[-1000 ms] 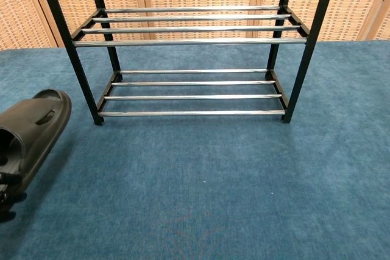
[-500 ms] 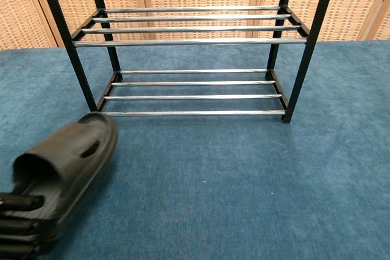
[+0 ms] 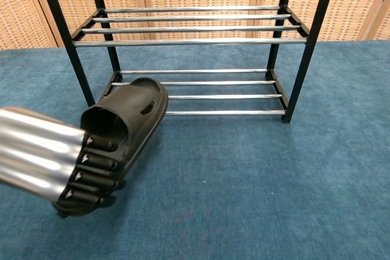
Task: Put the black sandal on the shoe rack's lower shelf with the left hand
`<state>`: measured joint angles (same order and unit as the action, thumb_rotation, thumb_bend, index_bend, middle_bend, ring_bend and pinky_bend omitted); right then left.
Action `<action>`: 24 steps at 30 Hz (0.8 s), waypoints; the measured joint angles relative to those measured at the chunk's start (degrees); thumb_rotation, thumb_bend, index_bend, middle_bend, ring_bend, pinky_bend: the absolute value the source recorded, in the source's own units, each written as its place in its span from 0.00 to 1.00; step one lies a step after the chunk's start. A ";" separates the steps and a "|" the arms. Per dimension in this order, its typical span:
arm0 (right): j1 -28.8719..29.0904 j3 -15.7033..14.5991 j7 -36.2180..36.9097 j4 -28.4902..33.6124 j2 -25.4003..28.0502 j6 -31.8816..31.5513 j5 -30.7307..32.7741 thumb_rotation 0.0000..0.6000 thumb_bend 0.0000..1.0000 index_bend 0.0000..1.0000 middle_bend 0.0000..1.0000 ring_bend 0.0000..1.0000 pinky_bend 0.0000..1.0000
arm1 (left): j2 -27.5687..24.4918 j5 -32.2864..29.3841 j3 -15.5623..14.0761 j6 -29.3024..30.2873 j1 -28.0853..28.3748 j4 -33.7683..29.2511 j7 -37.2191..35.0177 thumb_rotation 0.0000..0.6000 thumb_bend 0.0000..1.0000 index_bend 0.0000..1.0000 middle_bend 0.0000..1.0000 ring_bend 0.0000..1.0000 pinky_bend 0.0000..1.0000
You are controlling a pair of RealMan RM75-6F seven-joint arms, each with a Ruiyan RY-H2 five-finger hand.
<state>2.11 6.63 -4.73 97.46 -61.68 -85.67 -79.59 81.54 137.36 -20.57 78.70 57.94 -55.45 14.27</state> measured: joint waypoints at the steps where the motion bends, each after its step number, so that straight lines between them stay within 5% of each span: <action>1: 0.10 0.11 -0.15 -0.07 -0.08 0.16 0.28 1.00 0.00 0.00 0.00 0.00 0.00 | 0.48 -0.26 0.30 -0.10 0.36 0.90 -0.90 1.00 0.10 0.67 0.57 0.41 0.40; 24: 2.07 3.85 -2.87 -3.25 -1.98 4.22 10.87 1.00 0.00 0.00 0.00 0.00 0.00 | 13.08 -5.64 1.29 1.59 5.95 33.95 -22.74 1.00 0.10 0.67 0.57 0.41 0.40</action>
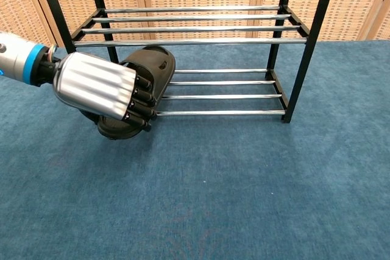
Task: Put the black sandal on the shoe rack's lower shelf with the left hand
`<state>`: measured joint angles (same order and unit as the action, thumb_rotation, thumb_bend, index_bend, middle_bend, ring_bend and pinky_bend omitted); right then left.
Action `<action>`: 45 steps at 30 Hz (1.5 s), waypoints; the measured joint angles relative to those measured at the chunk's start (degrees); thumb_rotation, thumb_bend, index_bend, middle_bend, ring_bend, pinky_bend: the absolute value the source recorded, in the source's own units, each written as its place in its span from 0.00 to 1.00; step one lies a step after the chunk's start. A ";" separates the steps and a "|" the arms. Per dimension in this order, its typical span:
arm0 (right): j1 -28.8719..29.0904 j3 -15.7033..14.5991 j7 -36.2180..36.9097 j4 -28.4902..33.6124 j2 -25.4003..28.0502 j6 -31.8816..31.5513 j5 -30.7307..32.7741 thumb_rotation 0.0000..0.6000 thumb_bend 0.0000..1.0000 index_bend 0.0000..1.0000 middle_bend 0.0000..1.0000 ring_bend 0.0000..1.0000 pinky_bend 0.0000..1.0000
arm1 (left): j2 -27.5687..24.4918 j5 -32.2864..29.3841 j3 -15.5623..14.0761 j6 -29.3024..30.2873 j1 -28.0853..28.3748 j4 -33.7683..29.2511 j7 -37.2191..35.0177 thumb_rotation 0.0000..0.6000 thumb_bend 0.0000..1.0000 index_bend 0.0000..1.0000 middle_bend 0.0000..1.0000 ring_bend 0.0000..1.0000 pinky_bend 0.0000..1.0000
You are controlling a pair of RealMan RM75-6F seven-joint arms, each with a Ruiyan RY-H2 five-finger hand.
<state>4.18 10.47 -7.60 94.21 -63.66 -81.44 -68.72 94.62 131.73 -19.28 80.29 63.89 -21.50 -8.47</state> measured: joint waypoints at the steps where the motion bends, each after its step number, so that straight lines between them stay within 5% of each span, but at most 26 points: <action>1: 0.11 0.09 -0.11 -0.16 -0.07 0.23 0.30 1.00 0.00 0.00 0.00 0.00 0.00 | 0.68 -0.29 -0.24 -0.05 0.02 1.33 -0.75 1.00 0.10 0.67 0.57 0.41 0.40; 14: 0.77 0.16 -1.71 -0.95 -0.90 1.07 1.72 1.00 0.00 0.00 0.00 0.00 0.00 | 5.75 -3.84 -2.27 -1.49 -0.46 10.68 -4.24 1.00 0.10 0.67 0.56 0.41 0.40; 30: 0.82 0.20 -1.72 -1.35 -0.98 1.24 2.45 1.00 0.00 0.00 0.00 0.00 0.00 | 7.98 -5.89 -5.13 -4.83 0.92 13.36 -2.61 1.00 0.10 0.67 0.49 0.37 0.38; 34: 0.86 0.19 -1.66 -1.37 -0.93 1.33 2.51 1.00 0.00 0.00 0.00 0.00 0.00 | 7.99 -6.50 -5.53 -5.61 1.31 13.45 -2.07 1.00 0.10 0.43 0.18 0.11 0.22; 37: 0.85 0.15 -1.65 -1.34 -0.91 1.33 2.50 1.00 0.00 0.00 0.00 0.00 0.00 | 8.00 -6.89 -5.80 -6.20 1.42 13.36 -1.44 1.00 0.10 0.26 0.03 0.01 0.12; 45: 0.65 0.00 -1.22 -0.89 -0.61 0.90 1.88 1.00 0.00 0.00 0.00 0.00 0.00 | 7.41 -7.34 -6.65 -4.96 1.51 12.25 -0.34 1.00 0.10 0.13 0.00 0.00 0.01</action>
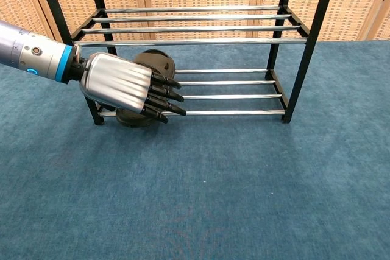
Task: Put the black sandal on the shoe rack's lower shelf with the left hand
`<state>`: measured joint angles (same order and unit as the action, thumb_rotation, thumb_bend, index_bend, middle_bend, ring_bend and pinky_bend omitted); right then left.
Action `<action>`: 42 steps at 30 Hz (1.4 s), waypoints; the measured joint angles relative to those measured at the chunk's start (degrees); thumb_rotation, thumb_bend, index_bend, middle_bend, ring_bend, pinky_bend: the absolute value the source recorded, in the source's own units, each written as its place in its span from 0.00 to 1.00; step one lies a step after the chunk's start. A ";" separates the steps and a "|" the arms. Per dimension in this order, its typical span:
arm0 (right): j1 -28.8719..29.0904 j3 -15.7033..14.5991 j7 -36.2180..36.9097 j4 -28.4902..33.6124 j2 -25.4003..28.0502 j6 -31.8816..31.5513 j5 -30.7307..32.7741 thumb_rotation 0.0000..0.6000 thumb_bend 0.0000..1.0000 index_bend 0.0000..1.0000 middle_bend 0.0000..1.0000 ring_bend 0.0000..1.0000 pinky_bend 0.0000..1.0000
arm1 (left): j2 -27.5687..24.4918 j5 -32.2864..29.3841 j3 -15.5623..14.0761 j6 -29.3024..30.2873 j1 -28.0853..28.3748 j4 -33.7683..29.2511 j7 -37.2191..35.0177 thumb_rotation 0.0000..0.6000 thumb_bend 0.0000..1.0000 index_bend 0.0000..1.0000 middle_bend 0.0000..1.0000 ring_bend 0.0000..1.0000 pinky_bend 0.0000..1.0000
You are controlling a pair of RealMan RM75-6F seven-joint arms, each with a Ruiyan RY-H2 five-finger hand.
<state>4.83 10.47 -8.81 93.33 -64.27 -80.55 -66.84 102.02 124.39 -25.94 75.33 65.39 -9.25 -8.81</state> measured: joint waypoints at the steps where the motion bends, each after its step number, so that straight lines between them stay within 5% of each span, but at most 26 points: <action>1: -0.02 -0.03 0.07 0.06 0.05 -0.03 -0.10 1.00 0.00 0.00 0.00 0.00 0.00 | -0.16 -0.07 -0.08 0.38 -0.01 -0.20 0.07 1.00 0.10 0.12 0.00 0.00 0.01; 12: -0.52 -0.54 1.07 1.07 0.79 -0.91 -1.77 1.00 0.00 0.00 0.00 0.00 0.00 | -2.30 -0.66 -0.84 5.28 -0.77 -3.06 0.94 1.00 0.10 0.10 0.00 0.00 0.00; 21: -1.19 -1.35 2.25 2.07 1.66 -1.73 -3.75 1.00 0.00 0.00 0.00 0.00 0.00 | -6.24 -2.03 0.08 18.28 -4.81 -10.37 1.15 1.00 0.09 0.07 0.00 0.00 0.00; 31: -1.76 -2.40 3.69 3.38 2.61 -2.36 -6.41 1.00 0.00 0.00 0.00 0.00 0.00 | -12.36 -6.81 1.60 28.05 -18.45 -17.95 0.25 1.00 0.09 0.07 0.00 0.00 0.14; 42: -2.91 -3.70 6.66 4.81 4.26 -4.03 -10.30 1.00 0.00 0.00 0.00 0.00 0.00 | -18.69 -23.76 7.12 28.25 -38.18 -35.08 -4.23 1.00 0.09 0.07 0.00 0.00 0.00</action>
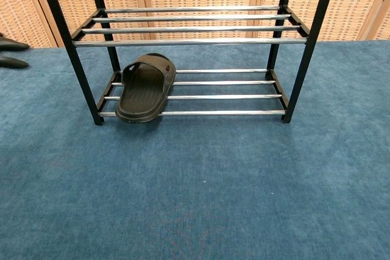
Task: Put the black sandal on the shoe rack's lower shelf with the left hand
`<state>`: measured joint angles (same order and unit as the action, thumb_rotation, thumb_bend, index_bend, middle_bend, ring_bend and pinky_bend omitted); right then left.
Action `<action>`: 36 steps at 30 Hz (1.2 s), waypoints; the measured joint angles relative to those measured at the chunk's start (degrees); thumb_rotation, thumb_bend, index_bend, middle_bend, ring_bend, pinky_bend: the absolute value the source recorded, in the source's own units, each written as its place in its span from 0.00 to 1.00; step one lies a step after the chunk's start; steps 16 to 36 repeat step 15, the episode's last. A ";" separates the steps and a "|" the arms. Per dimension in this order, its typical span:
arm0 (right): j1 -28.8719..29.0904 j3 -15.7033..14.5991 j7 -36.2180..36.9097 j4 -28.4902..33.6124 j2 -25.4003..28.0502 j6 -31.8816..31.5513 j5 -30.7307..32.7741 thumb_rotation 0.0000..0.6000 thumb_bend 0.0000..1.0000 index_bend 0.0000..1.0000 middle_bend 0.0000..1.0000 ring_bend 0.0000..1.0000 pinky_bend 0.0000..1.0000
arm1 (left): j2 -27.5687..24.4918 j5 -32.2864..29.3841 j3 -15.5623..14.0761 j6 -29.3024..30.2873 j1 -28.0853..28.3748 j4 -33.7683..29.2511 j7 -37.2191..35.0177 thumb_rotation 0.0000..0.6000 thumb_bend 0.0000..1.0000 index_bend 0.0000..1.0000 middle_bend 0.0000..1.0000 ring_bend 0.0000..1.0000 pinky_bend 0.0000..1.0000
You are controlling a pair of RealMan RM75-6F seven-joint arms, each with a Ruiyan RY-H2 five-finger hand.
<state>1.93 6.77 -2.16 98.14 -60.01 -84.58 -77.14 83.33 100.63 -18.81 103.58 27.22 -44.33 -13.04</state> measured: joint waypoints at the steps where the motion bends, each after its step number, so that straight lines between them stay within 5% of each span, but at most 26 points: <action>1: -0.08 -0.14 0.34 0.10 0.17 -0.12 -0.44 1.00 0.00 0.00 0.00 0.00 0.00 | -1.03 -2.26 0.82 -0.51 -1.30 -2.76 0.01 1.00 0.09 0.05 0.00 0.00 0.00; 15: -1.51 -1.39 4.46 0.56 2.00 -2.29 -4.12 1.00 0.00 0.00 0.00 0.00 0.00 | -13.02 -22.93 9.76 -6.99 -10.79 -43.88 10.07 1.00 0.09 0.00 0.00 0.00 0.00; 36: -1.51 -1.39 4.46 0.56 2.00 -2.29 -4.12 1.00 0.00 0.00 0.00 0.00 0.00 | -13.02 -22.93 9.76 -6.99 -10.79 -43.88 10.07 1.00 0.09 0.00 0.00 0.00 0.00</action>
